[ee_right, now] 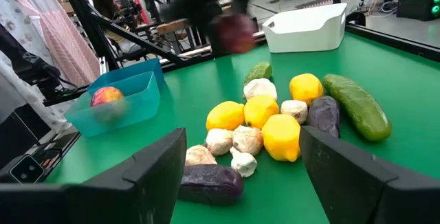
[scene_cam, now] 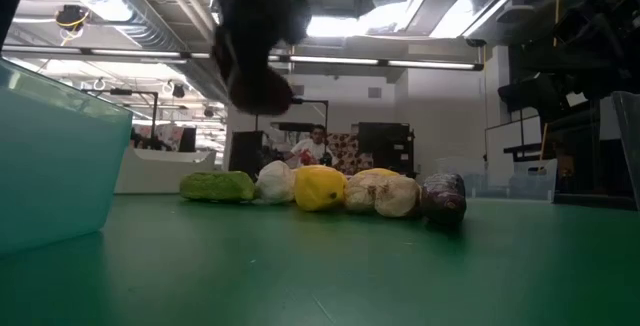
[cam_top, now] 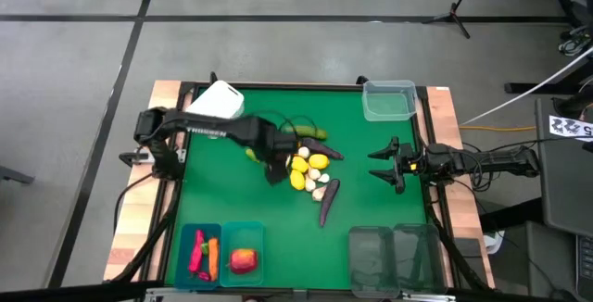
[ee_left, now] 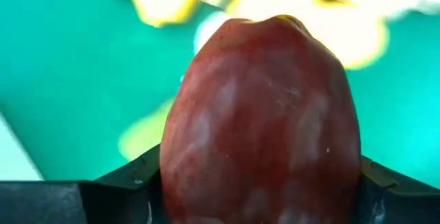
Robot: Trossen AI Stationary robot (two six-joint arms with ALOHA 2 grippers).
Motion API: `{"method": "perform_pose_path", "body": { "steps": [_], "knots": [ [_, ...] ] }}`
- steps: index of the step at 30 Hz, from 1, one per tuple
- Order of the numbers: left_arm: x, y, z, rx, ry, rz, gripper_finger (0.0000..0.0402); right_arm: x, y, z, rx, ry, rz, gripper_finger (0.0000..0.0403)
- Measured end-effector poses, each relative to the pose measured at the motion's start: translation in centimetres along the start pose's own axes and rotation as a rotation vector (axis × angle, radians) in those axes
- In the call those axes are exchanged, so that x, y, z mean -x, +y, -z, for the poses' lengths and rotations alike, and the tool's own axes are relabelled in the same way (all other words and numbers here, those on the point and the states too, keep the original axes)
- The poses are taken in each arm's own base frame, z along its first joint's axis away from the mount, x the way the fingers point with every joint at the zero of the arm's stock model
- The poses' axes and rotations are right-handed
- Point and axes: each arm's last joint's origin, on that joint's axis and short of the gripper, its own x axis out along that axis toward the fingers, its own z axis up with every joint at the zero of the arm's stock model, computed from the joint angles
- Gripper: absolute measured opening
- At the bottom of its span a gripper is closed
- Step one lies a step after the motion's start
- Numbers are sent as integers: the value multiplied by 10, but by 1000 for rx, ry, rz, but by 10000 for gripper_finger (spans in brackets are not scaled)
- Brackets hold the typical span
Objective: Sort produce into baskets
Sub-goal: Put the apple into the transparent blue bin
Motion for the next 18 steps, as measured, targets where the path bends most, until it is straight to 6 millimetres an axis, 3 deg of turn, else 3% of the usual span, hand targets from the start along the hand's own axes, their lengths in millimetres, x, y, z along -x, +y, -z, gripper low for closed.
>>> {"method": "perform_pose_path", "body": {
  "steps": [4,10,18],
  "knots": [
    [14,-47,27,9,-4,50,257,0,0,0,0,0,0,280],
    [27,-108,85,134,6,102,258,0,0,0,0,0,0,280],
    [43,-158,160,187,13,176,258,0,0,0,1,0,0,280]
  ]
}}
